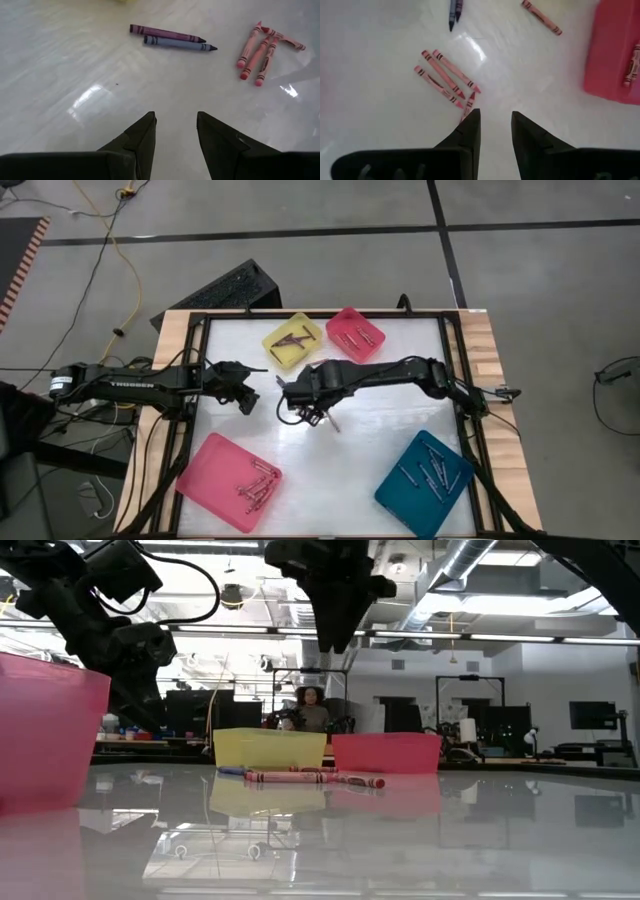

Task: Sort crayons
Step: Put the red crayon into the pink bin

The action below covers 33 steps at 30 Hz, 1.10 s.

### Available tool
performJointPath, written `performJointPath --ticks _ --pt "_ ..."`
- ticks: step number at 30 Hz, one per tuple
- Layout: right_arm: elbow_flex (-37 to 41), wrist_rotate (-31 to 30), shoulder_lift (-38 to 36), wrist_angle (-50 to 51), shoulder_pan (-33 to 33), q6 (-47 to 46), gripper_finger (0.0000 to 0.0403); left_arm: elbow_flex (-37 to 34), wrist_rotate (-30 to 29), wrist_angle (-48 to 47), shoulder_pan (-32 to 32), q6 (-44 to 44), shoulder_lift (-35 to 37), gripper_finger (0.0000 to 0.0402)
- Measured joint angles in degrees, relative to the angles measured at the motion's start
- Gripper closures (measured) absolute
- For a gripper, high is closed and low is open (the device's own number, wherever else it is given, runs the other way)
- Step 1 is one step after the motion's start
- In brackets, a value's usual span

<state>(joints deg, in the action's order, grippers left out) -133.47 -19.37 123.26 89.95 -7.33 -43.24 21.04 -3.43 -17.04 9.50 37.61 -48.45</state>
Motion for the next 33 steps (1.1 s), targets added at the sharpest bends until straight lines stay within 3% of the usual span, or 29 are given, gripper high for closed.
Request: performJointPath --ticks 6,10,15,20,24,33 --pt "9.5 7.5 -3.3 -0.4 0.4 1.6 0.0300 0.0 2.8 0.0 0.0 -4.2 0.0 0.0269" --pt "17.4 6.0 -9.9 -2.8 0.4 -1.8 0.0300 0.0 2.5 0.1 0.0 -4.9 0.0 0.0269" --pt "31.5 5.3 -18.1 -15.4 -1.1 -6.7 0.0300 0.0 0.6 -0.1 0.0 -5.5 0.0 0.0269" --pt "42.8 5.9 -20.2 -30.0 -3.8 -8.8 0.0300 0.0 -0.3 0.0 0.0 -5.1 0.0 0.0269" --pt "46.3 6.2 -19.8 -38.9 -5.0 -7.3 0.0300 0.0 -1.9 0.0 0.0 -3.1 0.0 0.0269" --pt "47.0 6.0 -16.9 -41.5 -4.2 -6.0 0.0300 0.0 -3.3 0.0 0.0 -0.9 0.0 0.0269"
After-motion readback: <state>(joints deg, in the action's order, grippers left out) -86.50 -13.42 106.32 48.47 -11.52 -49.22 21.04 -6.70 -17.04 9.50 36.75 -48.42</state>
